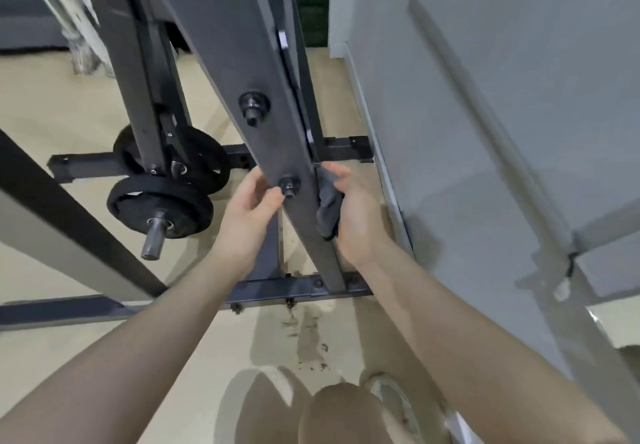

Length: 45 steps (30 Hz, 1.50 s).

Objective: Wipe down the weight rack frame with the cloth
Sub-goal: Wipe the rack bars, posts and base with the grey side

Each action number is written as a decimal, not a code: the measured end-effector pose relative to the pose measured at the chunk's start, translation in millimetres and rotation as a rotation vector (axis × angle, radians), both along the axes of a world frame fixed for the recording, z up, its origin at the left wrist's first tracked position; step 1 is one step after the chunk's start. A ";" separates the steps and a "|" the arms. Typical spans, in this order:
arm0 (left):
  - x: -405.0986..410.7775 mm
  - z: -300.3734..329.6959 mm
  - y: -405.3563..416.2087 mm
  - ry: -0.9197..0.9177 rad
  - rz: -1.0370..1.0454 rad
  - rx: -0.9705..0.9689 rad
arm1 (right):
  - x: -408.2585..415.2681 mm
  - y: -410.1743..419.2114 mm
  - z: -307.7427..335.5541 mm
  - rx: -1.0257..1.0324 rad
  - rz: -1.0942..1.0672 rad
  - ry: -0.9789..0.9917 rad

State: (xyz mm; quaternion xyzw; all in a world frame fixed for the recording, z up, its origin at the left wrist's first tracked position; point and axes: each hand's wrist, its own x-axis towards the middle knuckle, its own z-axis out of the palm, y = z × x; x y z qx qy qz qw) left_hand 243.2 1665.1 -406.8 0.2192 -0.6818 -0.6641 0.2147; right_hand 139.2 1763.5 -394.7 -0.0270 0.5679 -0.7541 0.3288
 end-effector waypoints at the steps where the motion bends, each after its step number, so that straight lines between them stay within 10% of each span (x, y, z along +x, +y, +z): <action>1: 4.7 12.7 -5.6 -0.039 -0.008 -0.003 | 1.9 0.1 15.6 -0.003 0.010 -0.018; 11: 29.3 161.2 -17.8 -0.319 -0.188 0.093 | -4.6 -4.8 112.5 0.247 -0.119 -0.395; 16: 29.8 212.7 1.4 -0.294 -0.004 0.162 | 2.2 -12.3 185.5 0.038 0.079 -0.160; 22: 22.5 247.4 10.3 -0.501 0.177 0.231 | 19.4 9.2 196.8 0.555 0.477 0.299; 27: 22.0 290.8 16.6 -0.820 -0.027 0.155 | -19.5 18.5 249.0 0.574 0.329 -0.097; 33: -9.6 355.4 32.5 -0.776 -0.256 -0.209 | -75.7 20.9 296.1 0.513 0.414 -0.041; 41: -33.9 403.8 -27.7 -0.972 -0.496 -1.322 | -94.8 -13.0 296.2 0.464 0.405 -0.116; 45: -38.7 401.4 -55.4 -1.077 -0.649 -1.343 | -101.9 -25.9 295.6 0.545 0.341 0.079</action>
